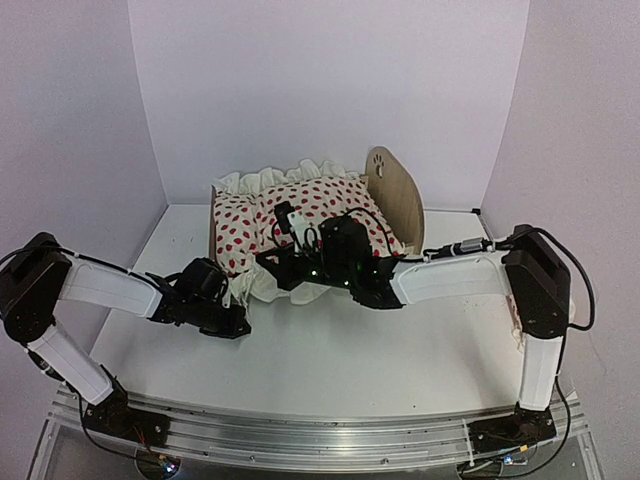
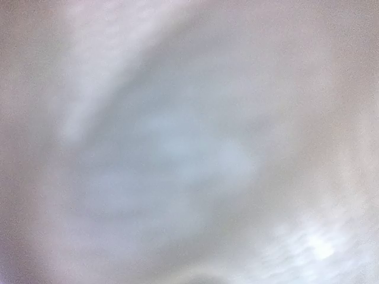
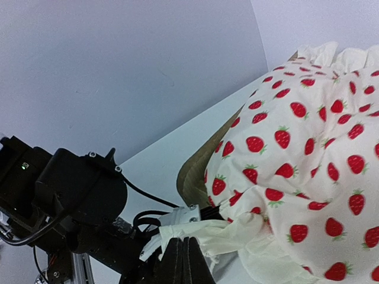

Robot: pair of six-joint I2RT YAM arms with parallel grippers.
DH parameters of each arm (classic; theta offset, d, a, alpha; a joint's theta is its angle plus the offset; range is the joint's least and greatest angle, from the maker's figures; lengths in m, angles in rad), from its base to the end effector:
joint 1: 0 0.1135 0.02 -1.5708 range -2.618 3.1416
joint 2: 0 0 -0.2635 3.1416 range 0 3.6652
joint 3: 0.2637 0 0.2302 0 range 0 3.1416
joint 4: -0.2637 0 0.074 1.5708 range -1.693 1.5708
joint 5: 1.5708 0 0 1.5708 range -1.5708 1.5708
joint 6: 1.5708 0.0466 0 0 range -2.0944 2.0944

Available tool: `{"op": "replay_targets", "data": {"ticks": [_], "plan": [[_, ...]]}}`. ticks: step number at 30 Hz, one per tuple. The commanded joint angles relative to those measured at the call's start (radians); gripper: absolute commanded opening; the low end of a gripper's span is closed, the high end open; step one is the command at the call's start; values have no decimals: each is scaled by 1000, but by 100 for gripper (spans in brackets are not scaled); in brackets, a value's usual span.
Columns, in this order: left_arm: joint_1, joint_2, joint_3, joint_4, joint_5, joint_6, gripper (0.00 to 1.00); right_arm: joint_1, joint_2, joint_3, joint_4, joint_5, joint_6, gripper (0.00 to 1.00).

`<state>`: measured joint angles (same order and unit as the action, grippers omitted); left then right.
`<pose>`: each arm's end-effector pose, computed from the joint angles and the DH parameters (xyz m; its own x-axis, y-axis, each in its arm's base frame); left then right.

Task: Set up the pet bed

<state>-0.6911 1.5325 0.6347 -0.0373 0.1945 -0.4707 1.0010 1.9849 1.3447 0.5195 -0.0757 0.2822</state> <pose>0.1996 -0.1768 0.1441 -0.8763 0.1474 -0.4586 0.3550 0.8412 -0.4079 0.2450 0.3890 0.2556 -0.3075 0.0348 -0.9509 -0.8272 0.4842 0.2852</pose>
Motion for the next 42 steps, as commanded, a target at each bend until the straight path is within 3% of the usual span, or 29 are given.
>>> {"op": "replay_targets", "data": {"ticks": [1, 7, 15, 18, 21, 29, 33, 42], "plan": [[116, -2, 17, -267, -13, -125, 0, -70, -73, 84, -66, 31, -103, 0], [275, 44, 75, -372, 81, -115, 0, -101, -51, 189, -192, 60, -203, 0], [281, -5, 87, -314, 119, -44, 0, -53, 23, 122, -268, -63, -125, 1], [281, -9, 103, -323, 121, -27, 0, -23, 133, 168, -280, -100, -107, 18], [281, -29, 136, -347, 119, 2, 0, -22, 231, 214, -283, -137, -99, 28], [281, -77, 146, -379, 101, 26, 0, -60, 427, 403, -372, -284, -353, 48], [281, -98, 145, -380, 103, 29, 0, -65, 484, 498, -425, -277, -435, 66], [281, -170, 160, -408, 125, 69, 0, -65, 625, 608, -436, -187, -449, 74]]}}
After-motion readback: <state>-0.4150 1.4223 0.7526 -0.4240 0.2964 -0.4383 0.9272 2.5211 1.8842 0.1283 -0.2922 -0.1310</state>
